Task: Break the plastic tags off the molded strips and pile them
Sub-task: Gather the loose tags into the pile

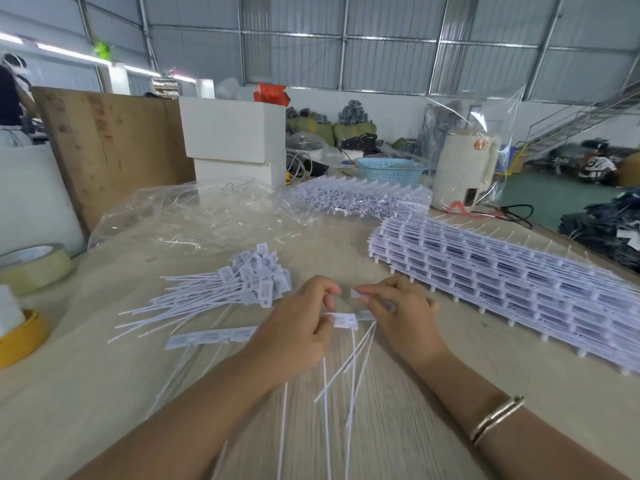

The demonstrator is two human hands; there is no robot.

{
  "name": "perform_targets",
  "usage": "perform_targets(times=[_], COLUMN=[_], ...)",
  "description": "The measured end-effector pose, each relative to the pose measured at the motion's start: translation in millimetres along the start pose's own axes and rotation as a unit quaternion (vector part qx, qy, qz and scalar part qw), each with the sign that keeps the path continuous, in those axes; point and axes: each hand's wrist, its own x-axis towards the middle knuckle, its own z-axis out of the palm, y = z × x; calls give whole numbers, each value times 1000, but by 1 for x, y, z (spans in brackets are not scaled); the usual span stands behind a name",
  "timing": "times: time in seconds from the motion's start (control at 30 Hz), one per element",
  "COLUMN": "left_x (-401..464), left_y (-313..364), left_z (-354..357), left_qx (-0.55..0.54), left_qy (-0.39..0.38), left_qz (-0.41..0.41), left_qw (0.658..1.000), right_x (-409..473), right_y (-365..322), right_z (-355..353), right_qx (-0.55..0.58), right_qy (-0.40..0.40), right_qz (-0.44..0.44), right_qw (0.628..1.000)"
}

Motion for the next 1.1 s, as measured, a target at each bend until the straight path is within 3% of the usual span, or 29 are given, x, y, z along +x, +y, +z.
perform_targets(times=[0.13, 0.3, 0.5, 0.6, 0.77, 1.1], left_x=[-1, -1, 3, 4, 9, 12], left_y=[-1, 8, 0, -3, -4, -4], left_z=[-1, -1, -11, -11, -7, -5], left_qx=[41, 14, 91, 42, -104, -204], left_qy=[7, 25, 0, -19, 8, 5], left_qz=[23, 62, -47, -81, -135, -187], left_qw=[999, 998, 995, 996, 985, 961], right_x=[-2, -14, -12, -13, -14, -14], right_y=[0, -21, -22, -21, -25, -27], right_z=[0, -3, -10, -7, -8, -6], right_qx=[-25, 106, 200, 172, 149, 71], right_qy=[-10, -85, -107, -128, -45, 57], right_qz=[2, -63, -70, -74, -112, -170], right_qw=[1000, 989, 971, 974, 981, 981])
